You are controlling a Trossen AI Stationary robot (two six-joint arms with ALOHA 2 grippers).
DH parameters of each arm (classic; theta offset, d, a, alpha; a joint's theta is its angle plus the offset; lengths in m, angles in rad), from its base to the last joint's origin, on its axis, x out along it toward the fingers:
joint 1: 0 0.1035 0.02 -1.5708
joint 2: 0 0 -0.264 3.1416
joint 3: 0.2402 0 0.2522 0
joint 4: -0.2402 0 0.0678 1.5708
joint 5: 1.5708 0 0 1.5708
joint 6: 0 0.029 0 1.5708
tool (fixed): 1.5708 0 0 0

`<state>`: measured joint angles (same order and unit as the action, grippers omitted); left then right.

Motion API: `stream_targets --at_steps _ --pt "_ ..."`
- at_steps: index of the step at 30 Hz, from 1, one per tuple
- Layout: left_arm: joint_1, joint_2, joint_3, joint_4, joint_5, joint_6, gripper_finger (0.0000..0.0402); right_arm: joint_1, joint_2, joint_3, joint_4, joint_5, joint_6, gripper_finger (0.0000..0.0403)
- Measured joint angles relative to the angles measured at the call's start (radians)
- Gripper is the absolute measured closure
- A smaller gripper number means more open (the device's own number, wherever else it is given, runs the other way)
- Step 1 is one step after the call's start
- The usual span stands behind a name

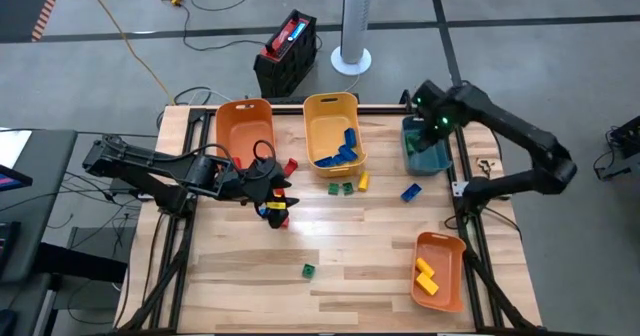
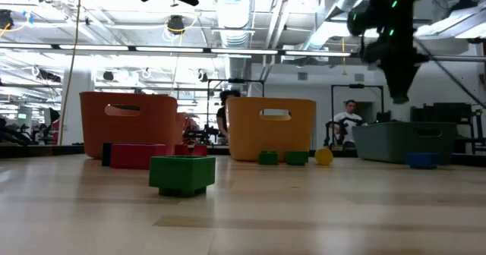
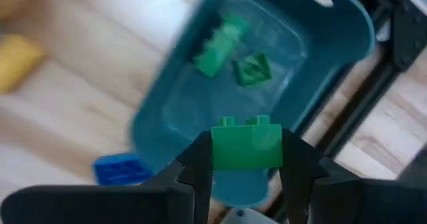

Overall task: Sort blocks
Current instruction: Put the green game piece into the blue bin, then put the blue game piece into the yellow bin

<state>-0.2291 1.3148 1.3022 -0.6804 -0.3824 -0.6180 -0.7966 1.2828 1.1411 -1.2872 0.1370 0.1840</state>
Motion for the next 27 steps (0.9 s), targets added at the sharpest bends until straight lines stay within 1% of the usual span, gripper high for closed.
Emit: stream_targets --at_steps 3,6,11,15,18,21,24,27 --pt "0.000 0.000 0.000 0.000 -0.005 -0.012 0.0166 -0.077 0.099 -0.001 0.046 -0.001 -0.029 0.0266" --pt "0.000 0.000 0.000 0.000 -0.010 -0.024 0.0166 -0.126 0.197 -0.001 0.088 -0.006 -0.042 0.0253" --pt "0.000 0.000 0.000 0.000 -0.011 -0.047 0.0166 -0.148 0.312 -0.001 0.096 -0.058 -0.115 0.0209" --pt "0.000 0.000 0.000 -0.001 -0.016 -0.060 0.0166 -0.137 0.332 -0.001 0.094 -0.063 -0.140 0.0171" --pt "0.000 0.000 0.000 -0.002 -0.016 -0.057 0.0166 -0.124 0.293 -0.001 0.093 -0.063 -0.152 0.0156" --pt "0.000 0.000 0.000 -0.002 -0.016 -0.041 0.0166 -0.065 0.204 -0.001 0.062 -0.068 -0.187 0.0154" --pt "0.000 0.000 0.000 -0.004 -0.016 -0.027 0.0166 0.049 0.081 -0.001 0.049 -0.090 -0.286 0.0154" --pt "0.000 0.000 0.000 -0.004 -0.017 -0.006 0.0166 0.199 -0.032 0.000 0.039 -0.092 -0.420 0.0154"
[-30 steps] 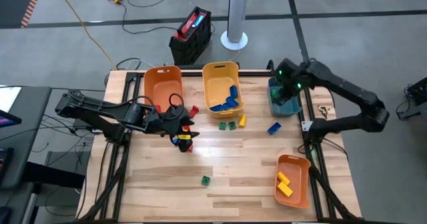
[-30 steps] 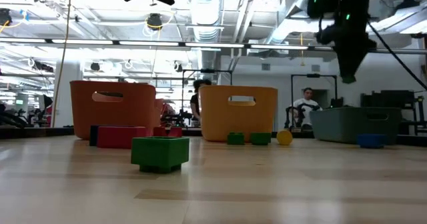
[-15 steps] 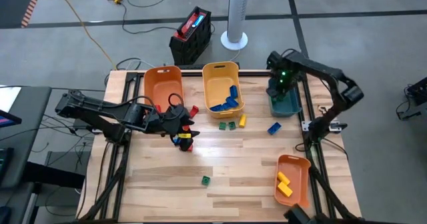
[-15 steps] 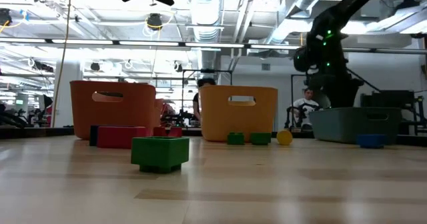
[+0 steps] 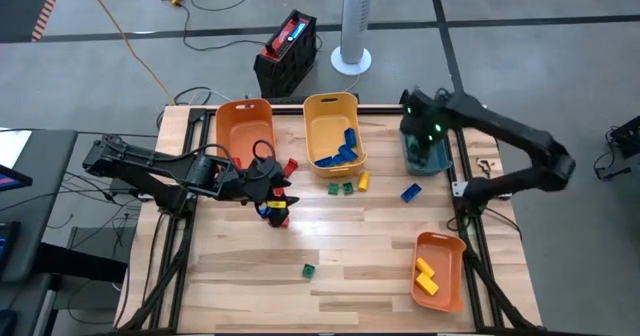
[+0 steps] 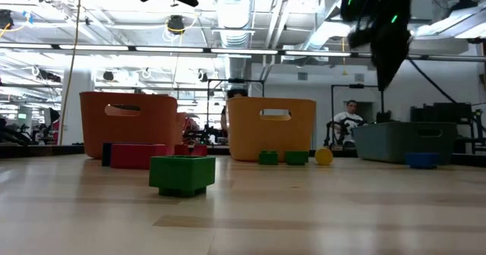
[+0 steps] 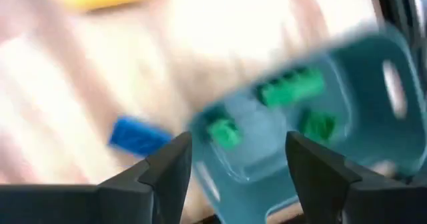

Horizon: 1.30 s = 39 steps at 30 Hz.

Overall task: Sort blocks
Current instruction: Put the blue game piece into the yellow bin

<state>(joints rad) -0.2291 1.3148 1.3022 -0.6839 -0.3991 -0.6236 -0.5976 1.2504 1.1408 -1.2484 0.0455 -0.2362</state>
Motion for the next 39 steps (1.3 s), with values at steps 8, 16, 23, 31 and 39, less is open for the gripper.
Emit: stream_targets --at_steps 8,16,23,31,39 --pt "0.002 0.000 0.000 0.001 -0.002 0.047 0.0166 0.339 -0.121 -0.065 0.008 -0.006 -0.115 0.0153" --pt "0.002 0.000 0.000 0.002 -0.002 0.034 0.0166 0.576 -0.016 -0.181 0.045 0.033 -0.136 0.0162" --pt "-0.006 0.000 0.000 0.001 -0.001 0.007 0.0166 0.636 0.132 -0.235 0.094 0.066 -0.150 0.0174" --pt "-0.023 0.000 0.000 0.000 -0.001 -0.013 0.0166 0.577 0.253 -0.249 0.147 0.071 -0.129 0.0174" --pt "-0.042 0.000 0.000 -0.019 -0.001 -0.049 0.0166 0.515 0.309 -0.303 0.198 0.085 -0.181 0.0174"
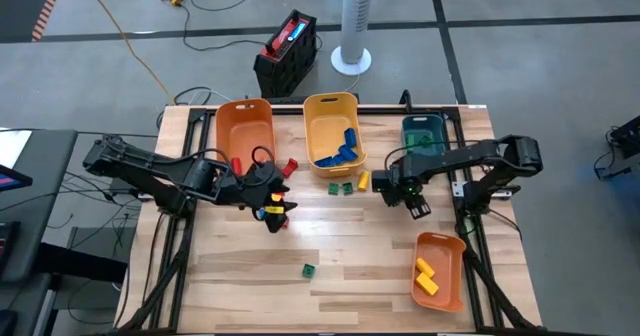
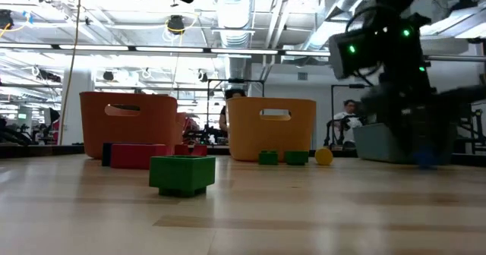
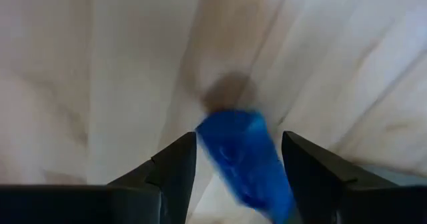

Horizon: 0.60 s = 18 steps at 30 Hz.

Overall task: Sort blocks
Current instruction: Put the blue game piece into the yellow bin

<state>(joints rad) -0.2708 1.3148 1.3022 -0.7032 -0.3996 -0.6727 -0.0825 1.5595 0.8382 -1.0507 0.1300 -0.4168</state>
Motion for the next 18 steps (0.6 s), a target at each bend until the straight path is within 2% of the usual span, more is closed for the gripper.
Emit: stream_targets --at_steps 9,18 --pt "-0.026 0.000 0.000 -0.025 0.000 -0.032 0.0166 0.031 -0.008 -0.093 0.072 0.003 0.030 0.0188" --pt "-0.027 0.000 0.000 -0.026 0.000 -0.036 0.0166 0.044 -0.020 -0.105 0.052 0.004 0.072 0.0208"
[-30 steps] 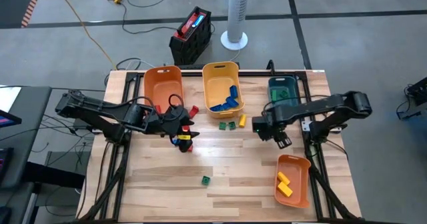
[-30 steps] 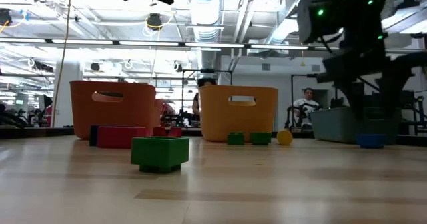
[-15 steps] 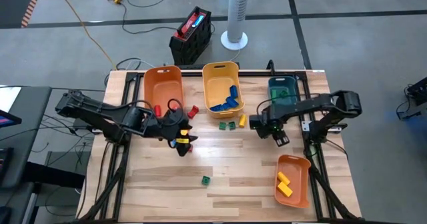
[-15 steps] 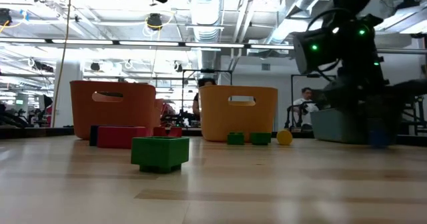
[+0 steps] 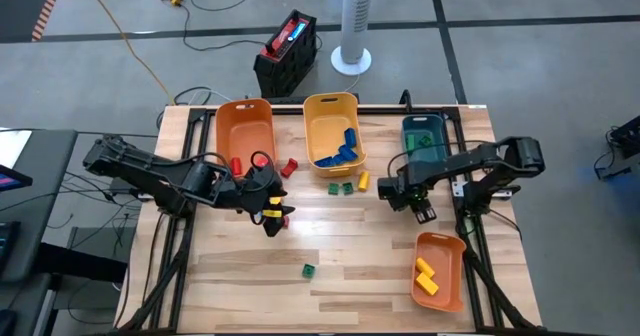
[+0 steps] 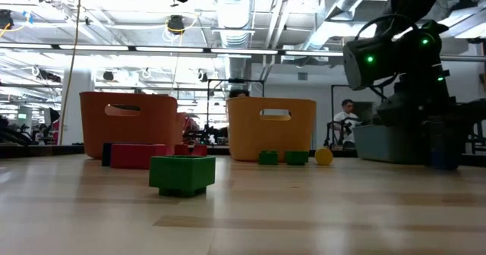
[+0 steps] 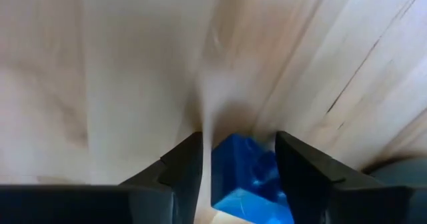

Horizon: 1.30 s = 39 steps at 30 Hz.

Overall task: Sort blocks
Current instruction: Put the blue game piece into the yellow bin

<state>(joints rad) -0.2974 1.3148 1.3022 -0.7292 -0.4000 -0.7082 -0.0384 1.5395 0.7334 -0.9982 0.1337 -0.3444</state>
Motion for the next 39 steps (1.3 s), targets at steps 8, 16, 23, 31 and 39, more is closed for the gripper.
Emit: stream_targets --at_steps 8,16,23,31,39 --pt "0.000 0.000 0.000 0.000 0.000 0.000 0.0166 0.026 -0.035 0.074 -0.006 0.000 0.042 0.0204" --pt "-0.004 0.000 0.000 0.000 0.000 0.000 0.0166 0.036 -0.142 0.161 -0.205 -0.003 0.112 0.0197" --pt "-0.004 0.000 0.000 0.001 0.000 0.022 0.0166 0.071 -0.223 0.137 -0.279 0.008 -0.255 0.0195" --pt "-0.012 0.000 0.000 0.001 -0.001 0.014 0.0166 0.084 -0.236 0.013 -0.266 0.144 -0.345 0.0204" --pt "-0.012 0.000 0.000 0.002 -0.001 -0.011 0.0166 0.075 -0.239 -0.032 -0.145 0.158 -0.339 0.0229"
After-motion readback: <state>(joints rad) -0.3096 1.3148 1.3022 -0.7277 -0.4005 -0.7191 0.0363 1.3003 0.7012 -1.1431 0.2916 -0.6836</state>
